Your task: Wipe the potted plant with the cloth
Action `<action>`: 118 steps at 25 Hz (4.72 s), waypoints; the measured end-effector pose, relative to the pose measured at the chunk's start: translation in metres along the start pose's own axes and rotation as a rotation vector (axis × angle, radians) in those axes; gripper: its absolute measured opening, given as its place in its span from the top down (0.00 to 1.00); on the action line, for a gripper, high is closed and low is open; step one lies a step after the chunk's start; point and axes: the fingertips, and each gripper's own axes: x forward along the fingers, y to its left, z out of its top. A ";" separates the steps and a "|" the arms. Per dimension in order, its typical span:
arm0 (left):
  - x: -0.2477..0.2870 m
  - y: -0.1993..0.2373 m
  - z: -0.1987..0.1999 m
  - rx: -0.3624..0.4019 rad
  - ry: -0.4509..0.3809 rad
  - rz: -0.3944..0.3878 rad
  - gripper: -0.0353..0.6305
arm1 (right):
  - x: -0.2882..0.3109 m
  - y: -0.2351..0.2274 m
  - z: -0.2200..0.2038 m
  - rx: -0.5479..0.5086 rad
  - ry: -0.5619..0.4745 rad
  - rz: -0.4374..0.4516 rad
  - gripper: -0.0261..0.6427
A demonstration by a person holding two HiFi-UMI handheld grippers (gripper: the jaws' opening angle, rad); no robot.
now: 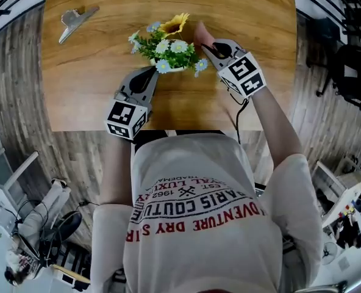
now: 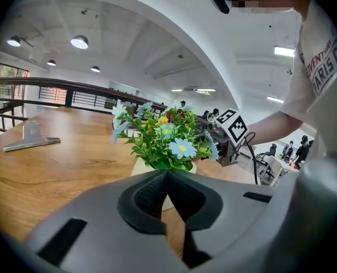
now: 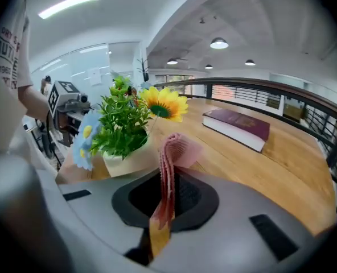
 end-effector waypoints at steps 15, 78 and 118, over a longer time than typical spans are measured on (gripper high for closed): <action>0.014 0.015 0.023 -0.044 -0.062 0.085 0.92 | 0.058 0.012 0.044 -0.303 0.102 0.463 0.91; -0.069 0.020 0.108 0.104 -0.249 0.188 0.92 | -0.068 -0.012 0.108 -0.174 -0.056 -0.225 0.91; -0.125 0.156 0.042 0.125 -0.057 -0.140 0.92 | 0.111 0.119 0.065 0.564 0.055 -0.554 0.91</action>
